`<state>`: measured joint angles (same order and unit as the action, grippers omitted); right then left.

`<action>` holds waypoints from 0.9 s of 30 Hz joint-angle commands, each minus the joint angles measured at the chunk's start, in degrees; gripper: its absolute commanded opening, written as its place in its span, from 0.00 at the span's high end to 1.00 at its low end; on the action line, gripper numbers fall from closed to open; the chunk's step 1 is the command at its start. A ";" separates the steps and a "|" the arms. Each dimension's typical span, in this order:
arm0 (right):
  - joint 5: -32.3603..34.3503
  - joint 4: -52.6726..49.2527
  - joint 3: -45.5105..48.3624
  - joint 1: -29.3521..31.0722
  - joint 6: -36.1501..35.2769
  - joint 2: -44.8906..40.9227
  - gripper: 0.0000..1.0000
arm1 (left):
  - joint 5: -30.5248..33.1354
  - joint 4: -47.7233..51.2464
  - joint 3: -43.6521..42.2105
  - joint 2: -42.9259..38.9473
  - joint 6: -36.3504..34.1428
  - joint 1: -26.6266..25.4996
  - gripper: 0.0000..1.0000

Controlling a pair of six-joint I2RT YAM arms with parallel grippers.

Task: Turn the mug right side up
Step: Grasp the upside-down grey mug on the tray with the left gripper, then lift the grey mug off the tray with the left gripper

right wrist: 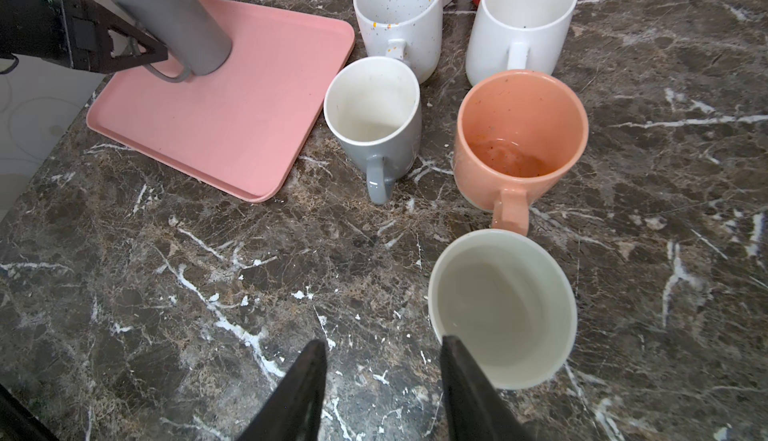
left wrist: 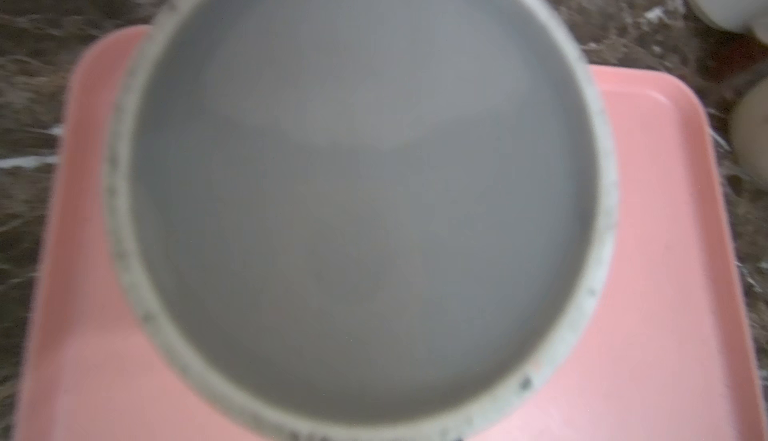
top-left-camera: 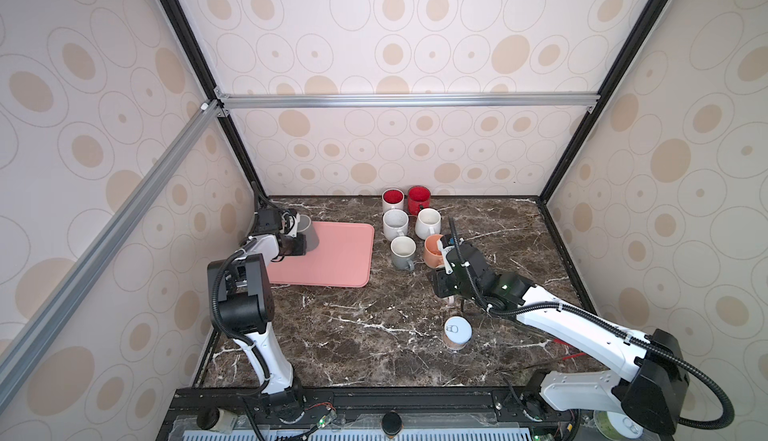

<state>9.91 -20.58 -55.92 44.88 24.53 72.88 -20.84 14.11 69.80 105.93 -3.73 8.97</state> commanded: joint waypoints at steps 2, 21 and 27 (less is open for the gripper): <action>-3.96 0.55 -2.41 -0.20 0.06 2.07 0.53 | -1.70 -2.96 -4.23 -5.25 4.35 -7.27 0.93; -9.46 3.60 -7.13 1.56 3.33 9.36 0.54 | 2.50 -8.59 -15.55 -22.14 6.00 -16.75 1.00; -7.94 7.13 -7.84 1.57 5.75 8.58 0.54 | -0.76 -16.98 -18.14 -29.08 11.02 -16.71 1.00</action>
<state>1.06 -16.27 -62.11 46.17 28.27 82.24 -18.55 8.12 50.65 80.90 4.62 -7.66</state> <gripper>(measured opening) 0.460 0.156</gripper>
